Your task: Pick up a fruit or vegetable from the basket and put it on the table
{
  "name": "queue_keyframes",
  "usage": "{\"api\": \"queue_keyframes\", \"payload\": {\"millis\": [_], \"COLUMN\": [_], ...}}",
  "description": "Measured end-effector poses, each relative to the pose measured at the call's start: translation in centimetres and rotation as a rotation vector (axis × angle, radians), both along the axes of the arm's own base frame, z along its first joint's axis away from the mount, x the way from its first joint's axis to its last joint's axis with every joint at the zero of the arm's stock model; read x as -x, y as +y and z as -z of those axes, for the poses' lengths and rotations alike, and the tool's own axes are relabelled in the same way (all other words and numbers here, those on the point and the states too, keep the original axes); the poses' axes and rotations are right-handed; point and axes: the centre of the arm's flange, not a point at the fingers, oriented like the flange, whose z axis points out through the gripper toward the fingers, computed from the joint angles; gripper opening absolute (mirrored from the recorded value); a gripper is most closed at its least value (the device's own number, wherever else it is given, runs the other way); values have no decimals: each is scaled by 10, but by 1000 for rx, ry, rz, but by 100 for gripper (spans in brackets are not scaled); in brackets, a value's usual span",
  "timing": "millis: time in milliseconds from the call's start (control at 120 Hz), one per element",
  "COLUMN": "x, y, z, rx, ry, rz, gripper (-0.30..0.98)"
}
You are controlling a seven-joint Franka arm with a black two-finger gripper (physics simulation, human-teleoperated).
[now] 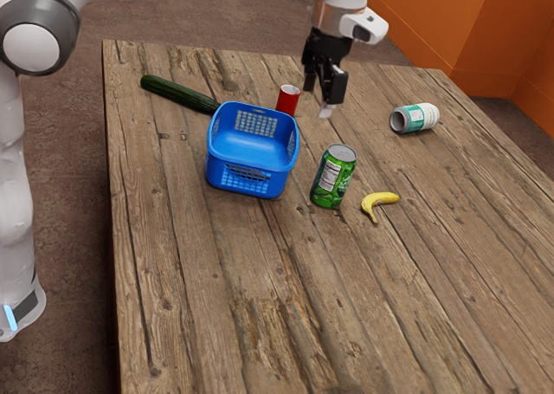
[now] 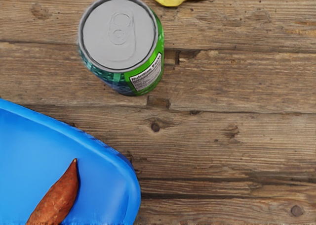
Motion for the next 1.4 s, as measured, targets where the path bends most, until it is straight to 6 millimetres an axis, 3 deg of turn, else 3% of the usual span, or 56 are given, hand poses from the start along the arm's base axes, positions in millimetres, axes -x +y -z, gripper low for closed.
{"api": "queue_keyframes", "payload": {"millis": [208,358,550,642,833,925,1050,1175,1242,1400], "x": [2,7,-2,-5,1,4,31,45,48,54], "y": [-4,-6,-2,19,95,113,105,73,79,93], "z": [1,-14,1,7,10,15,43,78,88,89], "rx": [-2,-19,-35,-37,-35,-33,-39,-50,-51,-61], "ry": [19,4,38,49,59,66,90,85,67,19], "rz": [-30,-35,-8,-34,-147,-168,-137,-39,-26,15], "gripper": [69,69,69,69,69,69,69,69,69,69]}}
